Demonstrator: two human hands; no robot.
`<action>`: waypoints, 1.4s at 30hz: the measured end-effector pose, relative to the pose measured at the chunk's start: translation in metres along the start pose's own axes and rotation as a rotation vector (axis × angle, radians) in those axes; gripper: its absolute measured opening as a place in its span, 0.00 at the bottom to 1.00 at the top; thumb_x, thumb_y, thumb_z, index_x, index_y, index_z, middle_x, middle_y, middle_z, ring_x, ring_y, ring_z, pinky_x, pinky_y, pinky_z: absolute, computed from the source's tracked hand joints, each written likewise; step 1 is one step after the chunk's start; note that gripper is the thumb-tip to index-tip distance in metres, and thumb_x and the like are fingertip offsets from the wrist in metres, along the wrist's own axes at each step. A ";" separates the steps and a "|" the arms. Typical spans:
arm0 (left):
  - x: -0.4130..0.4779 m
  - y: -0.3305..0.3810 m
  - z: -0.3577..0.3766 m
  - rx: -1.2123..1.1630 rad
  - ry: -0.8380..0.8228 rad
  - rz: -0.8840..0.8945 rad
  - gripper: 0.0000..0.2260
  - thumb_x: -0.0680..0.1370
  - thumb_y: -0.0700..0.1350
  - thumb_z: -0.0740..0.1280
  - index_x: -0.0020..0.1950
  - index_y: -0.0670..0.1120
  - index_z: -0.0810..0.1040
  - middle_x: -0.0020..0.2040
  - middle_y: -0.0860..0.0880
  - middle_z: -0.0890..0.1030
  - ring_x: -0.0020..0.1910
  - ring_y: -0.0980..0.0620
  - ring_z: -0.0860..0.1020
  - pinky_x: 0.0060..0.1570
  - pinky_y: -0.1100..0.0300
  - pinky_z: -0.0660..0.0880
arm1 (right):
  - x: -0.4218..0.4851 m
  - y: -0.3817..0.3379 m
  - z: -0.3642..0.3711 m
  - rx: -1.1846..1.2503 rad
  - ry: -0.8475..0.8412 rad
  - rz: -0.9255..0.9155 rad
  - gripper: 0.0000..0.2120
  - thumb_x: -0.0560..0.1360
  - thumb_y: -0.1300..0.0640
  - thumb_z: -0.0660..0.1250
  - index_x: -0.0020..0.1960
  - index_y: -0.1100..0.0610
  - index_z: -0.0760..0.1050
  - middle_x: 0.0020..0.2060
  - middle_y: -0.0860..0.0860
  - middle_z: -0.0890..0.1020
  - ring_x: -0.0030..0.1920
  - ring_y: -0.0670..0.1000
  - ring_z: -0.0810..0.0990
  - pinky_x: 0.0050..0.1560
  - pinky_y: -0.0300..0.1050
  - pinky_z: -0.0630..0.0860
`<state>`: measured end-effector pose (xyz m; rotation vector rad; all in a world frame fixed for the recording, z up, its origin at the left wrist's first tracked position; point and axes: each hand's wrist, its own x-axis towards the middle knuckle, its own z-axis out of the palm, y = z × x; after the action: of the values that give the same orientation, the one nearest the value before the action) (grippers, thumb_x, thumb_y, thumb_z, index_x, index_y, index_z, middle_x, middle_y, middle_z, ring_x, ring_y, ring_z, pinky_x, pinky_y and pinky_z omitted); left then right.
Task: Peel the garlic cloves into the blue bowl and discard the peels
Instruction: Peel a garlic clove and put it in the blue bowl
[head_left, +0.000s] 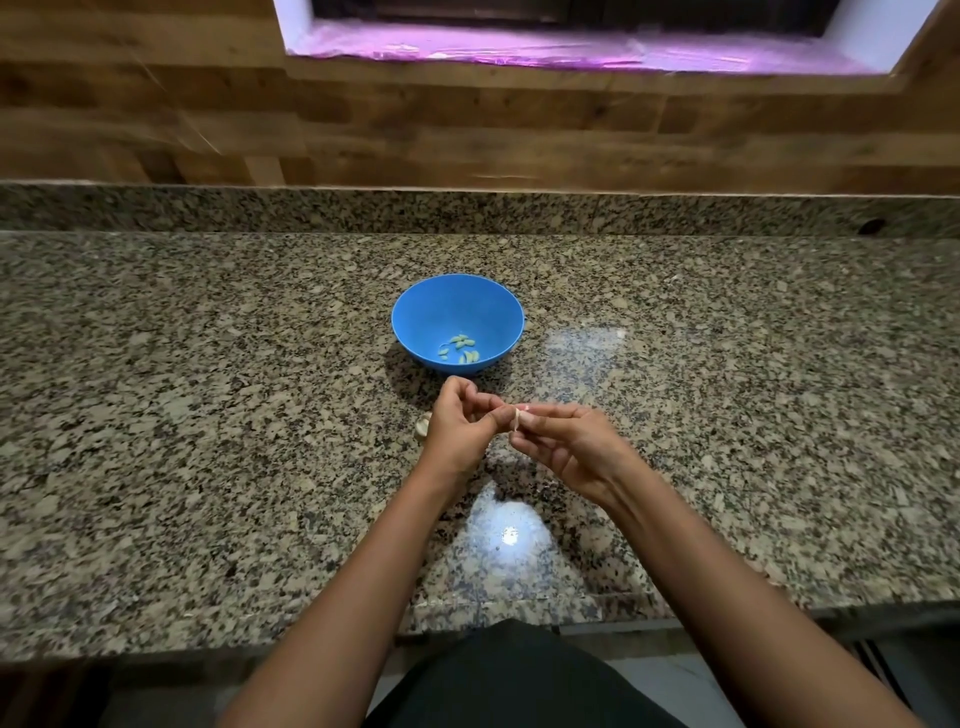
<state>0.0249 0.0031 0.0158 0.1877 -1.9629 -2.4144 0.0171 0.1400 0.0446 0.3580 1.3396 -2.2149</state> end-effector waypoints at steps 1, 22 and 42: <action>0.000 0.000 0.000 0.002 -0.001 -0.007 0.16 0.75 0.27 0.62 0.41 0.46 0.61 0.37 0.46 0.74 0.38 0.53 0.75 0.45 0.60 0.76 | 0.000 0.000 0.001 -0.003 0.001 -0.001 0.05 0.73 0.73 0.64 0.47 0.72 0.76 0.35 0.61 0.82 0.32 0.52 0.82 0.36 0.41 0.82; -0.013 -0.015 -0.009 0.413 -0.103 -0.052 0.10 0.80 0.34 0.59 0.49 0.51 0.70 0.46 0.52 0.74 0.44 0.55 0.73 0.46 0.60 0.73 | 0.009 0.010 -0.009 0.090 0.144 0.002 0.09 0.76 0.70 0.61 0.54 0.69 0.75 0.44 0.61 0.80 0.40 0.53 0.80 0.39 0.40 0.81; 0.000 -0.019 -0.001 0.080 0.064 -0.210 0.02 0.76 0.36 0.68 0.45 0.39 0.80 0.40 0.43 0.82 0.32 0.55 0.80 0.33 0.65 0.77 | 0.007 0.014 -0.005 -0.253 0.047 -0.149 0.04 0.72 0.72 0.65 0.46 0.68 0.77 0.37 0.59 0.83 0.32 0.51 0.82 0.37 0.39 0.81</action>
<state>0.0262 0.0064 -0.0029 0.4905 -2.1107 -2.4152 0.0192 0.1375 0.0283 0.2240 1.6980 -2.1298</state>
